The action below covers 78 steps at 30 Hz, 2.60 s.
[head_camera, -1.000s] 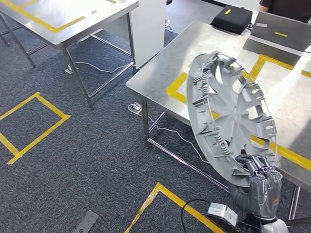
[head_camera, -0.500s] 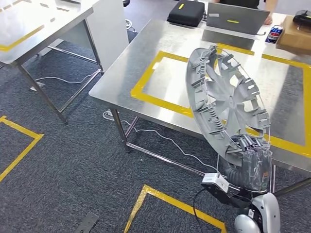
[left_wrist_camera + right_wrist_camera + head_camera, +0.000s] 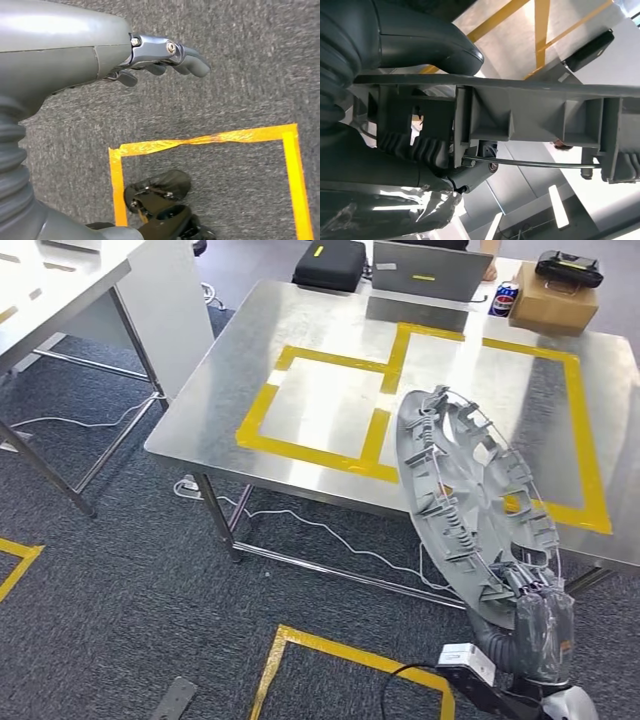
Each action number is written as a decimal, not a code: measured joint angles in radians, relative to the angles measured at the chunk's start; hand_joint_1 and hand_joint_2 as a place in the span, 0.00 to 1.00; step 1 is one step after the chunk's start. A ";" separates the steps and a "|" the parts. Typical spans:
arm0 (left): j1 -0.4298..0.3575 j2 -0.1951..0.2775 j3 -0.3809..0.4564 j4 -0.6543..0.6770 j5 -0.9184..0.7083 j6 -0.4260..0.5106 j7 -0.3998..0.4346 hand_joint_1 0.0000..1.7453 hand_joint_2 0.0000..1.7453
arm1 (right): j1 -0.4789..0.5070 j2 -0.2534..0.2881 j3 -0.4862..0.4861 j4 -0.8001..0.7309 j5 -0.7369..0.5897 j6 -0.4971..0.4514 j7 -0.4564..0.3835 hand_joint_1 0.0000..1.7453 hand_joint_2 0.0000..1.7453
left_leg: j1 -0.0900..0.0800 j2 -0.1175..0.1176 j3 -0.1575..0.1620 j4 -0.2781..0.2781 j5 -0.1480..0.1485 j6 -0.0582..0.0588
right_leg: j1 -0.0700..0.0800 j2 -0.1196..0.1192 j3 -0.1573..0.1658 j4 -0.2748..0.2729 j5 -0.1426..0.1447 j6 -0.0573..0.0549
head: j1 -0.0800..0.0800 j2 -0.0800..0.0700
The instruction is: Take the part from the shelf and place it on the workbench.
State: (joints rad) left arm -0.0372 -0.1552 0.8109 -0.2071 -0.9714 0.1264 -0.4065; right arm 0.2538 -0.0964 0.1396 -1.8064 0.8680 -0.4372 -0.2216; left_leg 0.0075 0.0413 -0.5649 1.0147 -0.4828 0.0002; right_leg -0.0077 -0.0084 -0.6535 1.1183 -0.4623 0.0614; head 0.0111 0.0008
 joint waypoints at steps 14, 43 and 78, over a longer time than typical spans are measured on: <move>0.008 -0.001 0.030 -0.003 0.009 0.006 0.002 0.00 1.00 | 0.006 -0.009 -0.018 0.006 -0.007 0.032 -0.001 1.00 1.00 | 0.002 -0.036 -0.180 0.186 0.050 -0.043 | -0.003 0.038 0.174 -0.097 -0.088 -0.050 | -0.011 0.000; 0.007 0.004 0.069 -0.004 0.010 -0.009 -0.011 0.00 1.00 | -0.019 -0.024 -0.006 0.044 0.055 0.067 0.064 1.00 1.00 | 0.008 -0.044 -0.087 0.237 -0.227 -0.054 | -0.005 0.020 0.072 -0.113 0.025 -0.056 | -0.010 0.000; -0.018 0.020 0.076 -0.004 -0.095 -0.098 -0.018 0.00 1.00 | -0.177 -0.149 0.006 0.345 0.157 0.272 0.077 0.51 1.00 | 0.012 -0.050 -0.014 -0.038 0.068 -0.042 | 0.002 0.021 0.075 -0.097 0.013 -0.026 | -0.021 0.000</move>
State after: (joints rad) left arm -0.0554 -0.1351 0.8873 -0.2110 -1.0668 0.0282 -0.4240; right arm 0.0771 -0.2454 0.1454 -1.4618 1.0247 -0.1653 -0.1444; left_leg 0.0195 -0.0087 -0.5788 0.9768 -0.4146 -0.0415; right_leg -0.0056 0.0121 -0.5784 1.0213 -0.4490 0.0349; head -0.0094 0.0008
